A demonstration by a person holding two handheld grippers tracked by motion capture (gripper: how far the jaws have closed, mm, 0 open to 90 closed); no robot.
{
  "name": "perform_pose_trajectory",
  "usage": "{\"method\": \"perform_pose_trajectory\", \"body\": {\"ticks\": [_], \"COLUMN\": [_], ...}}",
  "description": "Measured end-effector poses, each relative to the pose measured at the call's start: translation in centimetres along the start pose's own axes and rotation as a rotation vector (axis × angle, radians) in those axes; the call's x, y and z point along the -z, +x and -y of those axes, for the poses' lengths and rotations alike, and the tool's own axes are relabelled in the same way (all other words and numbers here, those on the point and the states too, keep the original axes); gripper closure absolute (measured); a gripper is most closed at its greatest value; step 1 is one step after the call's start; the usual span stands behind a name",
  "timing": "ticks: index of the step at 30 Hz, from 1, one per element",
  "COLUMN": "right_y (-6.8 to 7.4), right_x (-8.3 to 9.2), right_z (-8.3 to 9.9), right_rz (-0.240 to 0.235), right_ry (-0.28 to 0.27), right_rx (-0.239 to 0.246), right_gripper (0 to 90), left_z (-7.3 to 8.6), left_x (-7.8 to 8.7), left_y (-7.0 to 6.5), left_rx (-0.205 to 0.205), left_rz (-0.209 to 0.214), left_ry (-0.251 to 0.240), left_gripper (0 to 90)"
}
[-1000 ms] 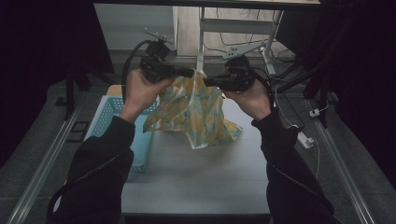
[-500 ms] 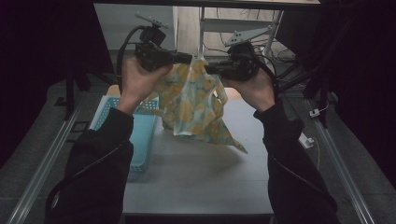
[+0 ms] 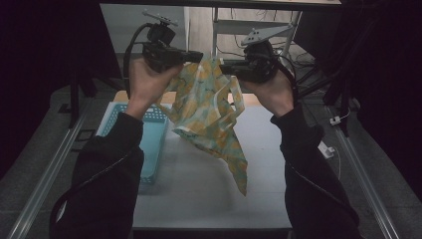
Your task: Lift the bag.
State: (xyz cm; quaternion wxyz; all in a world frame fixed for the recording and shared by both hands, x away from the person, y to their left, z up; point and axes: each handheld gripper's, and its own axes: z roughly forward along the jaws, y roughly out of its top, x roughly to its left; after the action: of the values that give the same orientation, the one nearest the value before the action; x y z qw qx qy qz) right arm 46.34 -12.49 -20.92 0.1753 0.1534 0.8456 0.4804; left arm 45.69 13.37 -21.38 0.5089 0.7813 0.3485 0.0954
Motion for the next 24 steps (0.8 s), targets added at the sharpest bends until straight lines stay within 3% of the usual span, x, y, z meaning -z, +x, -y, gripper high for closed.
{"method": "perform_pose_trajectory", "body": {"ticks": [2, 11, 24], "right_y": [-0.1, -0.3, -0.8], "right_x": [-0.3, -1.2, -3.3], "right_z": [0.4, 1.9, 5.3], "right_rz": [-0.001, -0.006, -0.031], "right_ry": [0.008, 0.034, 0.103], "right_rx": [-0.005, -0.011, -0.044], "right_gripper": [90.0, 89.8, 89.4], "left_z": [0.2, 1.5, 4.7], "left_x": [-0.6, -2.0, -5.1], "left_y": [0.0, 0.4, 1.3], "left_rx": [-0.01, -0.021, -0.036], "left_rz": [-0.01, 0.025, 0.049], "left_ry": [0.017, 0.03, 0.139], "left_gripper": [89.6, 89.1, 87.8]}}
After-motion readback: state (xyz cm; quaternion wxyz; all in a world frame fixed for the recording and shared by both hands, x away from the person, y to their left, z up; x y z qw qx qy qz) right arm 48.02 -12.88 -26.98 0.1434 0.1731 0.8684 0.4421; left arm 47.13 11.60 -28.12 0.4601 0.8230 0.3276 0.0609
